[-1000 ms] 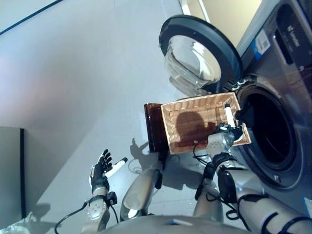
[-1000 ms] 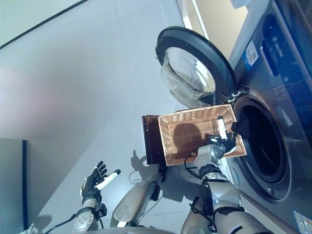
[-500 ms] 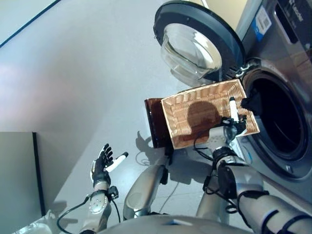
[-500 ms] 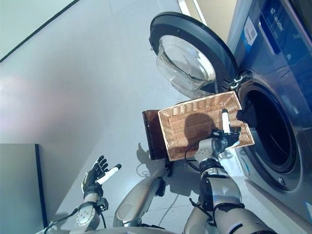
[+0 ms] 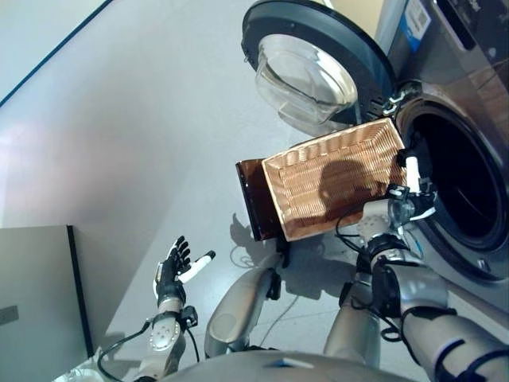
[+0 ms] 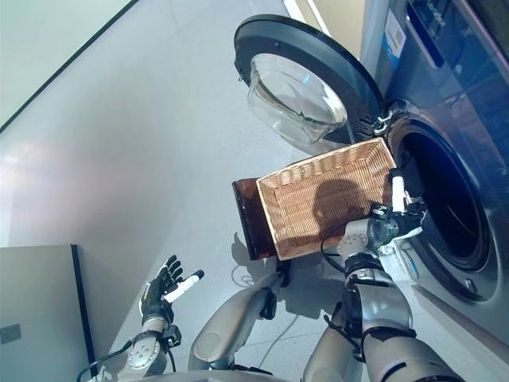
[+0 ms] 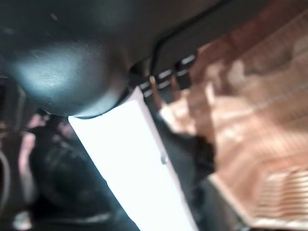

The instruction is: Pick up the clothes and place them into the washing machine

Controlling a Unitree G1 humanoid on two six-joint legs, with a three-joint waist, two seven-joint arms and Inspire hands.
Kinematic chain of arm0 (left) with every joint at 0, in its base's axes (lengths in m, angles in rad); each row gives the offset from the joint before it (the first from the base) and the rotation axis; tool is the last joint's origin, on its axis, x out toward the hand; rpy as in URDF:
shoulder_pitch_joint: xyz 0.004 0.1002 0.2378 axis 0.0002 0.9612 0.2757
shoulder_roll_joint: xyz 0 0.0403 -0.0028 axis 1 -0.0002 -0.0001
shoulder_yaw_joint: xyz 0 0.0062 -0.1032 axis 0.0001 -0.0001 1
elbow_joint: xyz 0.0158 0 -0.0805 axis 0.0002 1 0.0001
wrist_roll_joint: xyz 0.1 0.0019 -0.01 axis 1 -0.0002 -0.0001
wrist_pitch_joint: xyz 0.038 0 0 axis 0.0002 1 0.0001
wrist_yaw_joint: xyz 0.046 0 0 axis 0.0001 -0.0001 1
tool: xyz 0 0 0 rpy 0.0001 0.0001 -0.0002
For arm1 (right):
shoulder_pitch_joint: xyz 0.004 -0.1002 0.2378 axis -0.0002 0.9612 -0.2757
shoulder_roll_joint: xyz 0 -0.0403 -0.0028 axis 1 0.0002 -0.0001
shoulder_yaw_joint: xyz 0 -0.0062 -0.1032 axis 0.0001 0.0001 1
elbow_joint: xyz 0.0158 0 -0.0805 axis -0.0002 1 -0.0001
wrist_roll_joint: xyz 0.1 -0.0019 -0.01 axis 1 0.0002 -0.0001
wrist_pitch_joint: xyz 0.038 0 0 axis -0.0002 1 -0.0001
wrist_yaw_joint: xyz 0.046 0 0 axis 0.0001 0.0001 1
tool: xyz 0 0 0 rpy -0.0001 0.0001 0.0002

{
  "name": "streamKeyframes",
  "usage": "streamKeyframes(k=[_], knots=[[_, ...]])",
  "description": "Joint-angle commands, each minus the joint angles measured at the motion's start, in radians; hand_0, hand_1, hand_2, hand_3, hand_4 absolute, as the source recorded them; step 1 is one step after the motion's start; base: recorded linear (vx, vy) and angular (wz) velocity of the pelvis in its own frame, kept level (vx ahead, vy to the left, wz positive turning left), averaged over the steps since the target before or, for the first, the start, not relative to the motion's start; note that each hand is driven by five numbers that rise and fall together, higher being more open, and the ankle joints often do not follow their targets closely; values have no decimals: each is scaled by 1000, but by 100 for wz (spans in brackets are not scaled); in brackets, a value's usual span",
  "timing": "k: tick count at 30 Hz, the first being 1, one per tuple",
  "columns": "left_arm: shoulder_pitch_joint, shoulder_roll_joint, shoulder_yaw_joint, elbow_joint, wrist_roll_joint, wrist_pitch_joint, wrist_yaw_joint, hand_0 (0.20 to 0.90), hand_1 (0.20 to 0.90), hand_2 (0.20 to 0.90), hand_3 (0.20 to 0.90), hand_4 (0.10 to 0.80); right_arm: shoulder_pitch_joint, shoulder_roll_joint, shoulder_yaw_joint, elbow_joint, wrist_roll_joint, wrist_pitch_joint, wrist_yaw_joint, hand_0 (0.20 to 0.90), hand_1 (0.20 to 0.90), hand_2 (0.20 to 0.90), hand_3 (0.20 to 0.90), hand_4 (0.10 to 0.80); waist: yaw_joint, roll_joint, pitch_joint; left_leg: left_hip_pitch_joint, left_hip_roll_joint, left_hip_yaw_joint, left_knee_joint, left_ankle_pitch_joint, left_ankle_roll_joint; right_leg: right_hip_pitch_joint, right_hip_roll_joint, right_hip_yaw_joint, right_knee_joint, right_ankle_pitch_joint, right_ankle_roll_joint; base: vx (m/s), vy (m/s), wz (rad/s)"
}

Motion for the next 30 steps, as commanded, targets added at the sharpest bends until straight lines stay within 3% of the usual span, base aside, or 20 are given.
streamKeyframes(k=[1, 9, 11, 20, 26, 30], knots=[[8, 36, 4, -40, -42, -66, 12, 900, 900, 900, 900, 800, -77, -131, 25, -76, -79, -51, -11, 900, 900, 900, 900, 800, 11, 27, -42, -51, 10, -42, 62, -41, -76, 15, 32, 11, -35, -5, -65, 31, -8, -1], [13, 39, 17, -21, -86, -67, -13, 900, 900, 900, 900, 800, -170, -237, 96, -294, -82, -75, 39, 900, 900, 900, 900, 800, -14, -3, -71, -15, 15, -13, 43, -48, -79, 34, 48, 40, -62, 10, -61, 29, 15, -9], [2, 34, 8, -2, -102, -63, -17, 900, 900, 900, 900, 800, -150, -194, 91, -370, -48, -105, 70, 900, 900, 900, 900, 800, -31, -11, -82, -3, 15, 1, 32, -47, -81, 42, 51, 48, -80, 19, -59, 6, 29, -24], [-3, 10, 7, 27, -115, -67, -35, 900, 900, 900, 900, 800, -34, -76, 41, -282, -32, -97, 96, 900, 900, 900, 900, 800, -40, -8, -109, 12, 17, 26, 19, -48, -79, 53, 51, 64, -118, 40, -53, 4, 14, -14], [1, -1, 20, 33, -87, -64, -39, 900, 900, 900, 900, 800, 95, 75, 134, -246, -86, -40, 148, 900, 900, 900, 900, 800, -42, -4, -98, 1, 21, 24, 17, -33, -82, 48, 53, 56, -123, 49, -56, -50, -24, -5], [8, 4, 20, 21, -77, -62, -40, 900, 900, 900, 900, 800, 96, 117, 161, -234, -81, -41, 156, 900, 900, 900, 900, 800, -31, -7, -84, -12, 24, 12, 23, -28, -83, 44, 53, 45, -114, 48, -60, -48, -38, -2]])
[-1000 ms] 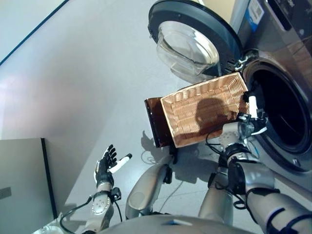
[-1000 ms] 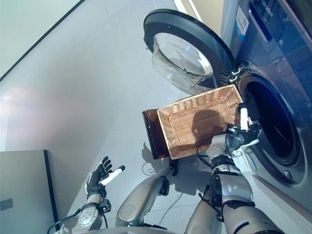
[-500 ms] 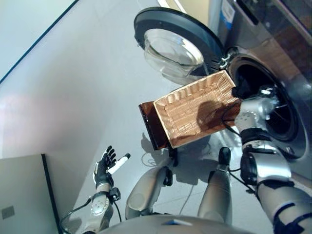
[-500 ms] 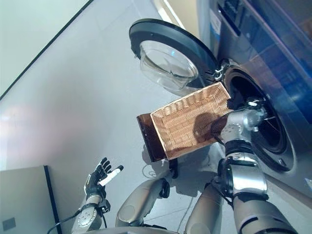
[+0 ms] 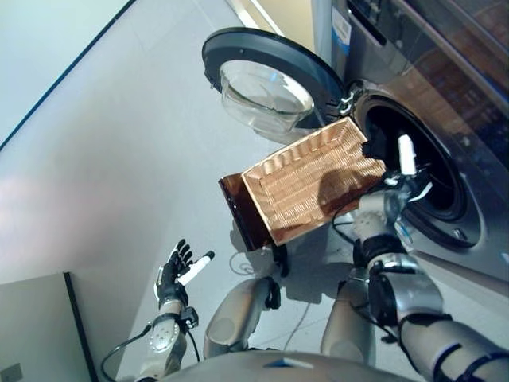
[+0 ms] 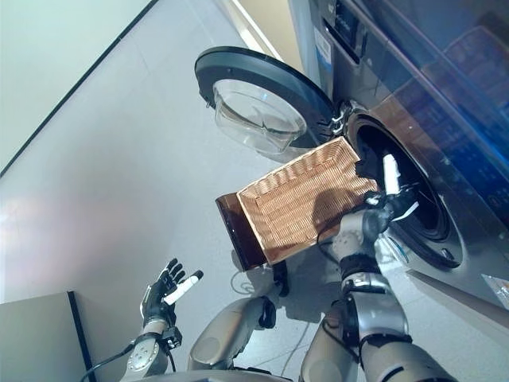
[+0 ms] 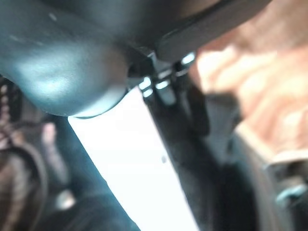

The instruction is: Pick up the clothes and place them into the washing machine

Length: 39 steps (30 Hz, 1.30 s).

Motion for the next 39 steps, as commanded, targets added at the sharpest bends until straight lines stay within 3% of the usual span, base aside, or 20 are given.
streamKeyframes(k=[1, 9, 20, 30, 39], knots=[[13, 35, 13, -3, 6, -60, 19, 900, 900, 900, 900, 800, -36, 10, 59, -33, -60, -40, 50, 900, 900, 900, 900, 800, 40, -7, -76, -102, 20, -71, 79, -27, -86, 2, 35, -40, -41, -1, -76, -48, -34, 4], [-10, 62, 10, -16, 16, -56, 37, 900, 900, 900, 900, 800, -88, 19, 120, 39, -135, 8, -5, 900, 900, 900, 900, 800, 51, -37, -14, -144, 28, -94, 132, -37, -88, -23, 38, -65, 19, -23, -86, -39, -50, 16], [-19, 85, 21, -74, 34, -59, 45, 900, 900, 900, 900, 800, -127, 31, 63, 47, -28, -39, 13, 900, 900, 900, 900, 800, 87, -77, 18, -208, 20, -123, 186, -57, -88, -51, 26, -95, 59, -46, -95, 9, -4, 15], [-30, 100, 14, -106, 39, -66, 52, 900, 900, 900, 900, 800, -194, 6, 17, 38, 53, -76, 13, 900, 900, 900, 900, 800, 109, -60, 32, -244, -10, -126, 205, -74, -78, -76, -2, -91, 67, -51, -91, 17, 50, 5], [-39, 104, 6, -130, 29, -78, 56, 900, 900, 900, 900, 800, -278, -78, -1, 83, 51, -69, -12, 900, 900, 900, 900, 800, 124, -40, 40, -280, -36, -124, 230, -86, -69, -100, -24, -87, 92, -63, -89, 29, 33, 3]])
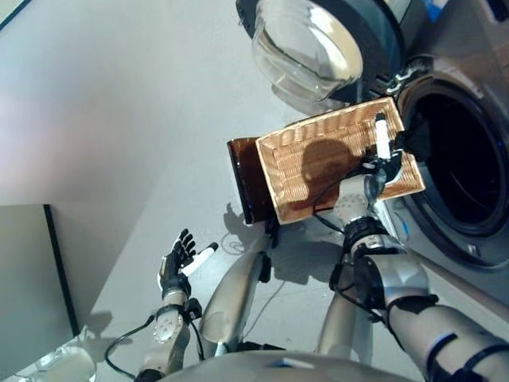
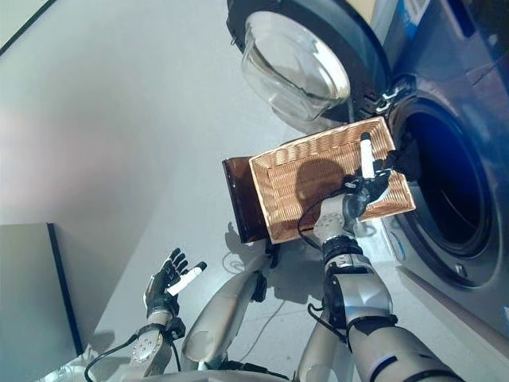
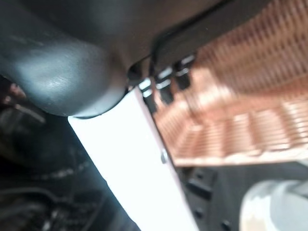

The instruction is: Pick up the clothes and place them into the washing machine

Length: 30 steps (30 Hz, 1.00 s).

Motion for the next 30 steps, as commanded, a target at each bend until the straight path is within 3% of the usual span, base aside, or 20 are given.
streamKeyframes(k=[1, 11, 22, 30], knots=[[-4, 102, 2, -80, -3, -77, 33, 900, 900, 900, 900, 800, -83, -75, -3, -10, -8, -63, -2, 900, 900, 900, 900, 800, 26, 27, -23, -73, -31, -11, 115, -91, -57, 44, -5, 3, -45, -9, -59, 0, 0, 0], [-4, 112, 1, -93, -1, -78, 36, 900, 900, 900, 900, 800, -139, -126, -29, 15, 32, -82, -1, 900, 900, 900, 900, 800, 35, 45, -29, -85, -38, -21, 107, -87, -59, 19, -8, 3, -13, -30, -65, 14, 1, 6], [14, 107, -5, -84, -28, -85, 29, 900, 900, 900, 900, 800, -144, -230, -40, -76, -26, -89, -47, 900, 900, 900, 900, 800, 1, 69, -33, -60, -28, 6, 89, -84, -59, 16, 11, 47, -29, -19, -61, 2, 9, -6], [10, 91, -11, -30, -26, -84, 46, 900, 900, 900, 900, 800, -78, -275, -86, -209, -199, -104, -204, 900, 900, 900, 900, 800, -58, 60, -58, -21, -21, 50, 67, -85, -51, 34, 26, 97, -86, 24, -51, 7, 53, -23]])
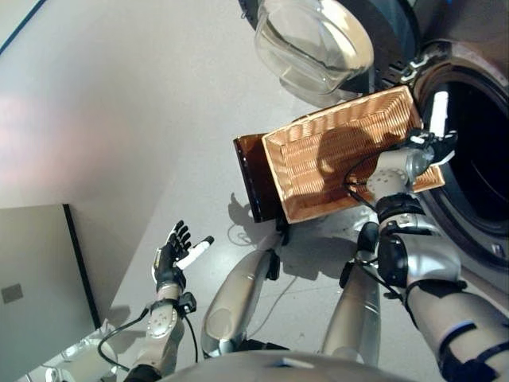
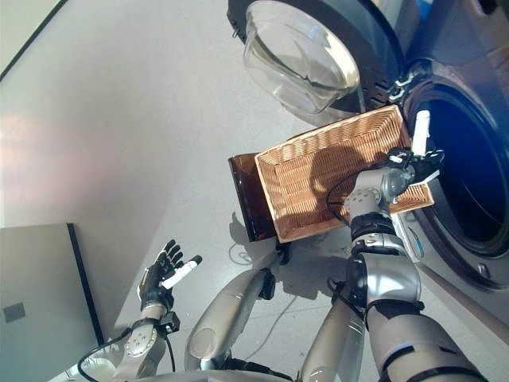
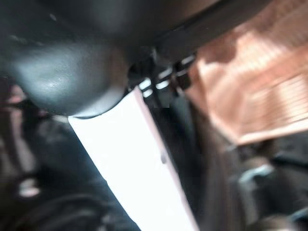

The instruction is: Pick up the clothes and place them into the washing machine

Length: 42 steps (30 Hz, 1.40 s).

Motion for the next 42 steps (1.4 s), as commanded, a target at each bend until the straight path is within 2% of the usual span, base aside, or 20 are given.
streamKeyframes(k=[1, 4, 7, 8, 12, 13, 17, 20, 23, 28, 31, 35, 42], knots=[[16, 45, -7, -2, -14, -68, 54, 900, 900, 900, 900, 800, 53, -140, -19, -187, -215, -102, -136, 900, 900, 900, 900, 800, -24, 26, -72, -36, 2, -17, 70, -75, -80, 65, 37, 12, -80, 13, -77, 24, 32, -22], [10, 46, -3, 0, 18, -74, 80, 900, 900, 900, 900, 800, 153, -127, -74, -353, -425, -79, -292, 900, 900, 900, 900, 800, -50, 16, -79, -17, 4, -12, 67, -77, -79, 84, 36, 13, -97, 21, -72, 14, 21, -17], [18, 47, 11, -5, 48, -84, 91, 900, 900, 900, 900, 800, 226, -142, -89, -406, -509, -51, -284, 900, 900, 900, 900, 800, -56, 6, -89, -4, 2, -12, 57, -74, -78, 98, 30, 8, -108, 27, -68, 4, -6, -10], [25, 50, 33, -16, 61, -92, 91, 900, 900, 900, 900, 800, 270, -172, -86, -407, -544, -38, -257, 900, 900, 900, 900, 800, -55, -2, -93, 2, 1, -15, 54, -73, -79, 108, 23, 4, -107, 27, -65, -49, -29, -5], [20, 56, 53, -7, 54, -98, 84, 900, 900, 900, 900, 800, 315, -132, -12, -409, -468, -45, -114, 900, 900, 900, 900, 800, -50, -18, -93, 10, 0, -25, 52, -69, -82, 127, 17, -15, -112, 26, -64, -24, -36, 6], [20, 56, 55, -7, 53, -98, 83, 900, 900, 900, 900, 800, 314, -133, -11, -407, -463, -46, -109, 900, 900, 900, 900, 800, -51, -18, -93, 7, 0, -25, 49, -60, -82, 124, 18, -15, -118, 36, -64, -37, -66, 5], [20, 48, 70, 8, 28, -89, 57, 900, 900, 900, 900, 800, 319, -7, 109, -354, -382, -23, 19, 900, 900, 900, 900, 800, -34, -43, -81, 7, 10, -43, 58, -53, -87, 142, 21, -41, -117, 38, -68, -28, -78, 7], [23, 43, 75, 13, 18, -83, 42, 900, 900, 900, 900, 800, 323, 80, 161, -309, -332, -17, 66, 900, 900, 900, 900, 800, -15, -65, -70, 8, 18, -59, 72, -57, -90, 155, 23, -65, -102, 24, -72, 9, -79, 16], [22, 47, 80, 14, 12, -77, 38, 900, 900, 900, 900, 800, 315, 130, 159, -285, -290, -31, 74, 900, 900, 900, 900, 800, -2, -79, -64, 3, 20, -74, 84, -58, -91, 167, 22, -84, -96, 15, -74, 10, -68, 22], [8, 59, 73, 18, 24, -59, 30, 900, 900, 900, 900, 800, 300, 202, 135, -217, -166, -72, 106, 900, 900, 900, 900, 800, 45, -114, -55, -6, 18, -126, 104, -60, -98, 205, 8, -150, -80, -9, -78, 32, -81, 38], [0, 70, 74, 19, 50, -49, 32, 900, 900, 900, 900, 800, 308, 224, 125, -168, -124, -79, 118, 900, 900, 900, 900, 800, 72, -143, -53, 0, 17, -157, 104, -60, -102, 237, 3, -190, -84, -21, -78, 72, -65, 44], [-13, 86, 98, 20, 79, -34, 37, 900, 900, 900, 900, 800, 346, 261, 130, -135, -80, -75, 150, 900, 900, 900, 900, 800, 98, -200, -55, 11, 19, -183, 113, -69, -103, 289, 5, -231, -106, -27, -77, 74, -67, 32], [-12, 91, 143, 55, 105, -6, 25, 900, 900, 900, 900, 800, 474, 314, 176, -101, -62, -36, 223, 900, 900, 900, 900, 800, 111, -283, -113, 79, 20, -200, 78, -75, -97, 378, 19, -259, -164, -16, -71, 95, -19, 13]])
